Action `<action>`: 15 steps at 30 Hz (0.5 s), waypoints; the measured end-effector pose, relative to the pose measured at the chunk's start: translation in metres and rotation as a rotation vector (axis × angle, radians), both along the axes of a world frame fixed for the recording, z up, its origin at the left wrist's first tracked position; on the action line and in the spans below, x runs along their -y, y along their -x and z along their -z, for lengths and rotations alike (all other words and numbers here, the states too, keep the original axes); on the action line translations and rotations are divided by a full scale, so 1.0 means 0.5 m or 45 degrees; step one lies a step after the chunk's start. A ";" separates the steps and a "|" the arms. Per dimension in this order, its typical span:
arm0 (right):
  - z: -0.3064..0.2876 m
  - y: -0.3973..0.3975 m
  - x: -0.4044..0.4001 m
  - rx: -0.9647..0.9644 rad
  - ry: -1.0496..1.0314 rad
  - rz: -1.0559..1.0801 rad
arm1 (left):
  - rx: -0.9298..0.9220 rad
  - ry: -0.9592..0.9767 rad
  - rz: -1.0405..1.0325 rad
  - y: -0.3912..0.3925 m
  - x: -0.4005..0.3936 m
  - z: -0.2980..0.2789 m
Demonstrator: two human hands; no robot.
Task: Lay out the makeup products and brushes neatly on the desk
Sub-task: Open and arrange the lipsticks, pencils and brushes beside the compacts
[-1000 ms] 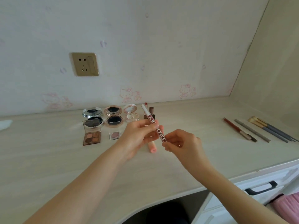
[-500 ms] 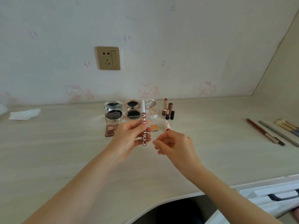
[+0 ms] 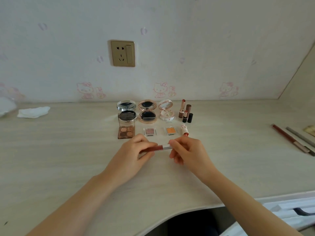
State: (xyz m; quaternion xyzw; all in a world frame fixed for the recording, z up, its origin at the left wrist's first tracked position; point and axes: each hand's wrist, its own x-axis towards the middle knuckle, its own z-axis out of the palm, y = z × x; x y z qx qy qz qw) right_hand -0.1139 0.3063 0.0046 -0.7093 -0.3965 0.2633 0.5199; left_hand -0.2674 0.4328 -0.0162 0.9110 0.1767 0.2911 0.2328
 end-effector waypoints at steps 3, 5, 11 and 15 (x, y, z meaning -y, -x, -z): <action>0.013 0.000 0.004 -0.024 -0.009 -0.032 | 0.101 -0.116 0.010 0.005 0.001 0.004; 0.022 0.000 0.008 -0.074 -0.062 -0.032 | 0.153 -0.110 0.040 0.007 0.001 0.003; 0.039 -0.002 0.015 -0.044 -0.198 -0.023 | 0.218 0.136 0.074 0.006 0.005 0.003; 0.047 -0.004 0.016 0.020 -0.233 -0.075 | 0.202 0.269 0.038 0.010 -0.001 0.004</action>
